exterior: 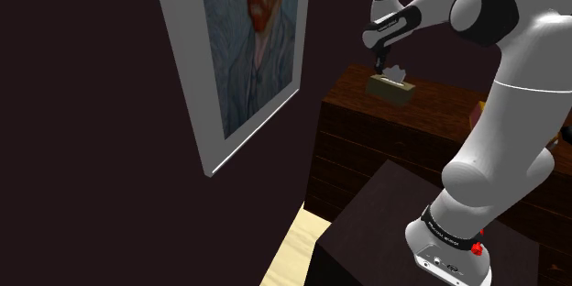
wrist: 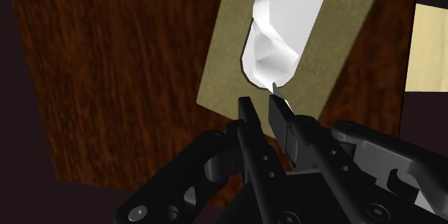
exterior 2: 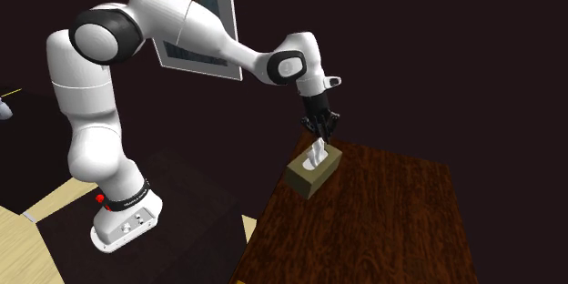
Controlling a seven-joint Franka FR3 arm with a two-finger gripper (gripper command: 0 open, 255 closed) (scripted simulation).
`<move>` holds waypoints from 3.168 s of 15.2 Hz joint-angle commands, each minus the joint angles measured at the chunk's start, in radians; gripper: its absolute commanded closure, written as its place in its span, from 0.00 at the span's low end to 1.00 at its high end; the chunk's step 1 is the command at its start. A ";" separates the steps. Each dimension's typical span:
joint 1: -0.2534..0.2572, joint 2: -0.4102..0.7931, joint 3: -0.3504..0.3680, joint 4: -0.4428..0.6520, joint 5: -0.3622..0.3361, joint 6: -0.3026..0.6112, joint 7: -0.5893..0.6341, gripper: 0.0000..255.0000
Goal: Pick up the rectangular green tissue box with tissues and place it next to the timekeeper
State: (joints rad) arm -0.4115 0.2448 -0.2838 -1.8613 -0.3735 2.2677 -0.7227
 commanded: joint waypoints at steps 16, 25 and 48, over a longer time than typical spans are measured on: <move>0.005 -0.063 0.005 0.147 0.027 -0.200 -0.073 1.00; 0.007 -0.072 0.007 0.254 0.042 -0.310 -0.112 1.00; -0.185 -0.133 -0.128 0.250 0.125 -0.260 -0.464 1.00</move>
State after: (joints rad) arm -0.5823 0.1090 -0.4022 -1.6131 -0.2579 2.0003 -1.1595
